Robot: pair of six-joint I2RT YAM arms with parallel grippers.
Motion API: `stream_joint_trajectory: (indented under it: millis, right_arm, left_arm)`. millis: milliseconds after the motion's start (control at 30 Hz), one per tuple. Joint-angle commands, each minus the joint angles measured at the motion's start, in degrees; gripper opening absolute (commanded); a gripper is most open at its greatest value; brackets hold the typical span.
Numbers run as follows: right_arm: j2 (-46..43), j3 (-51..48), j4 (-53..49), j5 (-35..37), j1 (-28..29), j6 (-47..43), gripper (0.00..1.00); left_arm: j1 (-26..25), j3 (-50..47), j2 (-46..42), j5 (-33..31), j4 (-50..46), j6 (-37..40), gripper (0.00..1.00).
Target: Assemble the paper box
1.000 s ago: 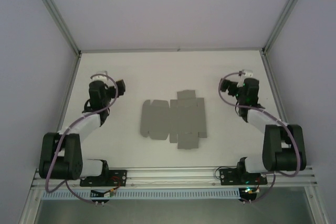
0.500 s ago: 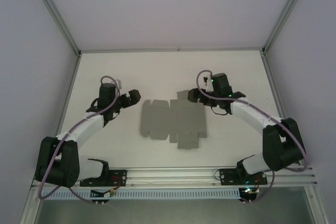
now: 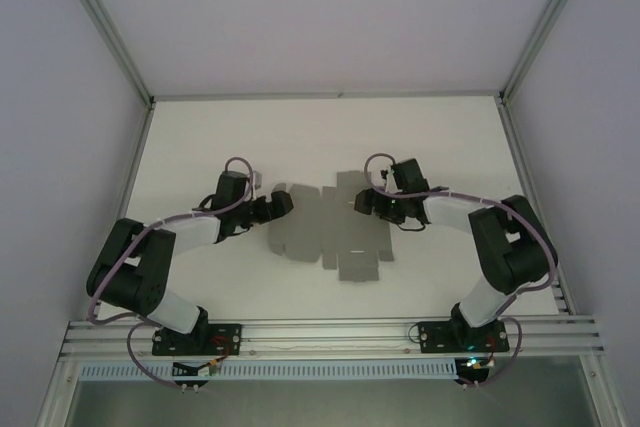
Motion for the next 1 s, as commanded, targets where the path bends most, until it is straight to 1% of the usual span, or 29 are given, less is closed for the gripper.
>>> stream_joint_trajectory:
  millis: [0,33,200,233,300,333,367,400,433,500,567,700,767,900,933,967]
  right_arm:
    - [3.9,-3.2,2.2,2.3,0.1,-0.1,0.74]
    - [4.2,-3.3,2.6,2.7,0.2,0.2,0.74]
    - [4.7,-3.7,4.2,3.0,0.1,-1.3,0.74]
    - [4.6,-3.6,3.9,3.5,0.0,-1.6,0.74]
    - [4.1,-3.4,3.7,3.5,-0.4,-2.1,0.75]
    - [3.5,-3.3,3.6,3.4,-0.6,-2.4,0.75]
    - [2.8,-3.2,3.4,3.0,-0.9,-2.7,0.76]
    - [1.9,-2.9,2.9,2.8,-1.2,-2.9,0.78]
    - [0.6,-2.3,1.8,2.7,-1.6,-3.0,0.82]
    - [-1.7,-1.1,-0.9,1.7,-2.4,-4.0,0.89]
    - [-4.8,0.4,-4.0,1.9,-3.2,-5.1,0.99]
    - [-13.6,1.9,-8.8,2.3,-5.2,-6.9,1.00]
    - [-18.4,1.9,-10.4,1.0,-6.7,-7.3,1.00]
    - [-27.4,2.0,-14.2,-4.7,-11.4,-7.1,1.00]
    - [-28.9,2.3,-15.4,-7.5,-13.1,-7.1,1.00]
    - [-30.3,2.5,-16.1,-12.4,-15.3,-7.6,1.00]
  left_arm:
    - [-1.1,-1.5,2.7,7.3,7.7,-2.7,0.90]
    - [-1.2,-1.7,3.3,8.2,9.0,-3.6,0.86]
    - [-1.2,-3.8,4.8,10.1,17.8,-7.4,0.54]
    - [-1.1,-3.4,4.7,10.2,17.9,-7.7,0.42]
    - [-1.2,-3.1,4.0,9.4,17.6,-8.1,0.25]
    - [-1.1,-2.9,3.4,8.9,17.2,-7.8,0.17]
    - [-1.2,-2.7,2.7,8.4,16.7,-7.7,0.13]
    - [-1.2,-2.4,2.0,7.9,15.6,-7.7,0.05]
    - [-1.2,-1.5,1.3,7.3,13.7,-7.4,0.00]
    - [-1.2,-0.1,-0.1,7.7,10.8,-6.6,0.00]
    - [-1.1,0.6,-2.2,8.4,10.4,-6.6,0.00]
    - [-1.1,3.7,-8.7,8.5,6.3,-5.0,0.00]
    - [-1.1,5.9,-12.1,8.5,3.0,-4.3,0.00]
    - [-1.0,9.0,-18.9,11.7,2.1,-5.2,0.00]
    - [-1.0,9.7,-20.2,11.9,1.7,-5.8,0.00]
    - [-0.9,10.4,-21.4,12.3,1.6,-6.1,0.00]
